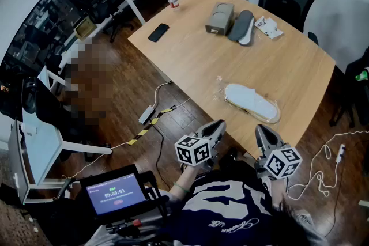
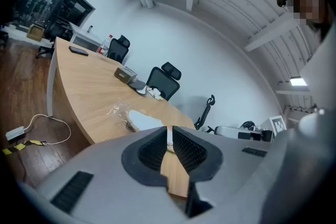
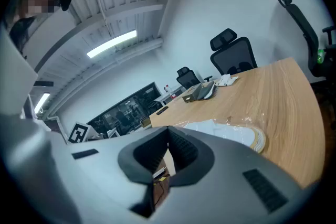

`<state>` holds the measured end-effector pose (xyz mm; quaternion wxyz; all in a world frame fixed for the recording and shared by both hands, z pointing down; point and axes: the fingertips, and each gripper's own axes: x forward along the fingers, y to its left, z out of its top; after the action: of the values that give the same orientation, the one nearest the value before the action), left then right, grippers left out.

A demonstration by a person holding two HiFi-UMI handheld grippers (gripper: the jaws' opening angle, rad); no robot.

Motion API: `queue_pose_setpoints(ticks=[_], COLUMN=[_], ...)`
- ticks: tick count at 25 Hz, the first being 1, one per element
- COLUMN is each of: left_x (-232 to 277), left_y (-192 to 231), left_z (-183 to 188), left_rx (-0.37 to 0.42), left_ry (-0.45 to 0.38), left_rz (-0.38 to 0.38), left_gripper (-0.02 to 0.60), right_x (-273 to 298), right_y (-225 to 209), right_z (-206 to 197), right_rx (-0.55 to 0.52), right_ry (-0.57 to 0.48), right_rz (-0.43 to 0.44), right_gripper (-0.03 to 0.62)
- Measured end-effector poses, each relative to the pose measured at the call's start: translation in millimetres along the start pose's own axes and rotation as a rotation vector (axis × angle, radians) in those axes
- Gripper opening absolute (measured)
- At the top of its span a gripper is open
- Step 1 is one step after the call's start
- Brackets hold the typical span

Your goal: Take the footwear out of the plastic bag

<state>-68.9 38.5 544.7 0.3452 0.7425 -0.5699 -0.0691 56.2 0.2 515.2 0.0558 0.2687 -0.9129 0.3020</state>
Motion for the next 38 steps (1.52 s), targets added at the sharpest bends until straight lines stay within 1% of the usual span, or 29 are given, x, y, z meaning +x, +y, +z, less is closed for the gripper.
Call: queue_pose_setpoints(ticks=[2,5,7,9,11,13,17,20,24,27,29,31,35,36,38], left_x=[12.5,35.8,49.9,59.8,67.4,74.3,87.8,102.2,117.8,126.7,131.7,135.9,141.4,143.1,148.2], left_y=[3.2,18.2,34.5,47.9,57.6,65.4,85.4,94.7,105.4,109.8,111.5,112.4,113.6,113.7,113.3], left_z=[0.3,2.5,3.5,-0.7,-9.0,-14.2,-18.8,-15.6,-15.3,-13.3,-12.2,-11.2,-6.6,-5.0,-1.1], left_rx=[-0.015,-0.054,-0.087,-0.117,-0.152,-0.191,-0.268,-0.278,-0.311,-0.317,-0.315,-0.308,-0.311,-0.324,-0.371], left_ry=[0.02,0.045,0.061,0.094,0.139,0.17,0.223,0.265,0.32,0.359,0.377,0.391,0.4,0.392,0.367], left_rz=[0.008,0.038,0.068,0.087,0.096,0.102,0.111,0.089,0.056,0.031,0.013,-0.005,-0.038,-0.047,-0.066], left_gripper=[0.036,0.039,0.089,0.111,0.148,0.157,0.196,0.216,0.217,0.218,0.217,0.218,0.218,0.218,0.217], right_x=[3.2,16.3,30.2,40.4,45.8,49.9,63.9,78.4,82.7,73.6,69.4,69.8,74.0,74.4,74.8], right_y=[-13.0,-35.2,-47.4,-56.8,-65.5,-74.8,-96.5,-117.8,-147.1,-169.3,-179.4,-182.5,-180.6,-180.3,-181.1], right_z=[6.3,14.8,17.7,14.7,6.4,-1.6,-7.5,-9.5,-16.8,-25.9,-35.4,-39.7,-41.0,-41.3,-41.3], right_rx=[0.015,0.034,0.037,0.039,0.044,0.049,0.052,0.037,-0.011,0.011,0.036,0.019,-0.123,-0.142,-0.14], right_ry=[-0.002,0.006,0.018,0.039,0.066,0.093,0.134,0.164,0.23,0.288,0.322,0.335,0.364,0.361,0.35], right_rz=[-0.005,-0.011,-0.014,-0.025,-0.047,-0.078,-0.153,-0.233,-0.39,-0.513,-0.565,-0.58,-0.561,-0.557,-0.55], right_gripper=[-0.003,-0.003,-0.003,-0.003,-0.003,-0.003,-0.003,-0.003,-0.003,-0.003,-0.003,-0.003,-0.003,-0.003,-0.003])
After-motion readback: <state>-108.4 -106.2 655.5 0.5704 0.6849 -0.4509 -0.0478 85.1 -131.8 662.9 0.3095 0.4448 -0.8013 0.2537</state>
